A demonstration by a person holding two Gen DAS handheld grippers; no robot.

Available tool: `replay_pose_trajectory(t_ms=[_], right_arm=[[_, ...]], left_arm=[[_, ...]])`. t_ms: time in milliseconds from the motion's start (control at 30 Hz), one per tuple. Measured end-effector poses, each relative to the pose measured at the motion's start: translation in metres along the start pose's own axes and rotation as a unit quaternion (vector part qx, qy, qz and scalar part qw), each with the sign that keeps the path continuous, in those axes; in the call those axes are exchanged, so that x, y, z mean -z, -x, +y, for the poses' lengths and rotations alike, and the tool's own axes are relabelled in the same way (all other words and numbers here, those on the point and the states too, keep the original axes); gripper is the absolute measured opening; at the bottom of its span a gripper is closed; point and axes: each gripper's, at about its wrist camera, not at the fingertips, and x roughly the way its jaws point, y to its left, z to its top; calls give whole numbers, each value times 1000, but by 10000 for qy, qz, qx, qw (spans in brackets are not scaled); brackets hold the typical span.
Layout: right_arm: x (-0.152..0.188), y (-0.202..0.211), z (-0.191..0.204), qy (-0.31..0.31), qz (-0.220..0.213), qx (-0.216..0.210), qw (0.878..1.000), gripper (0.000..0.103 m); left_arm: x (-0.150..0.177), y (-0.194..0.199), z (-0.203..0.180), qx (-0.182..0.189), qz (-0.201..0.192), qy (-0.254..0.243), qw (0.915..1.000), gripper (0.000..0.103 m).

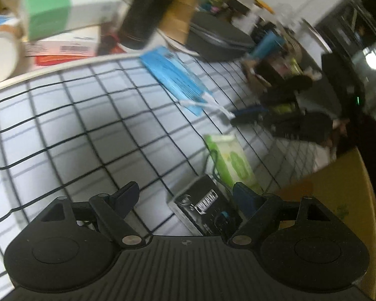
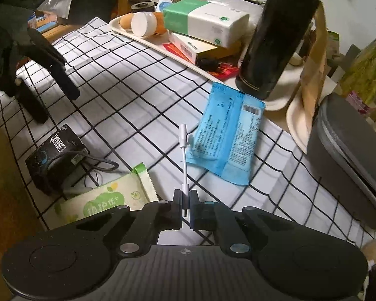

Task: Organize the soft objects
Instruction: 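Reach left tool to the black printed packet and close on it while right tool holds the adapter, then lift the black packet with left tool while right tool lifts the adapter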

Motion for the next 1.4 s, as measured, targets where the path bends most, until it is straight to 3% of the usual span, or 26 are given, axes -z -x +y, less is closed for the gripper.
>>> replay_pose_trajectory(t_ms=[300,433,500,800,900,1267,1400], right_arm=[[3,10,-4,-101,-57,40,9999,7],[3,9,-4,-66,-57,73,9999,7],[3,10,-5,-70,-76,89,9999,7],[3,9,-5,-5,-47,197,9998,8],[4,10,-6,-33,-66,200,9998,8],[5,18,-13,-216,-153,469,9985,8],[4,24,-13,-269,-220,483,9982,8]], left_arm=[[3,-25,-5,297,374,-700,9964,82],[3,-26,-12,232,418,-947,9944,82],[6,-27,-21,42,435,-1245,9913,60],[9,-23,-28,29,340,-1523,9878,41],[7,-18,-28,-194,209,-1599,9867,39],[-1,22,11,-1234,-387,-1022,9863,37],[-1,33,18,-1444,-429,-828,9851,38]])
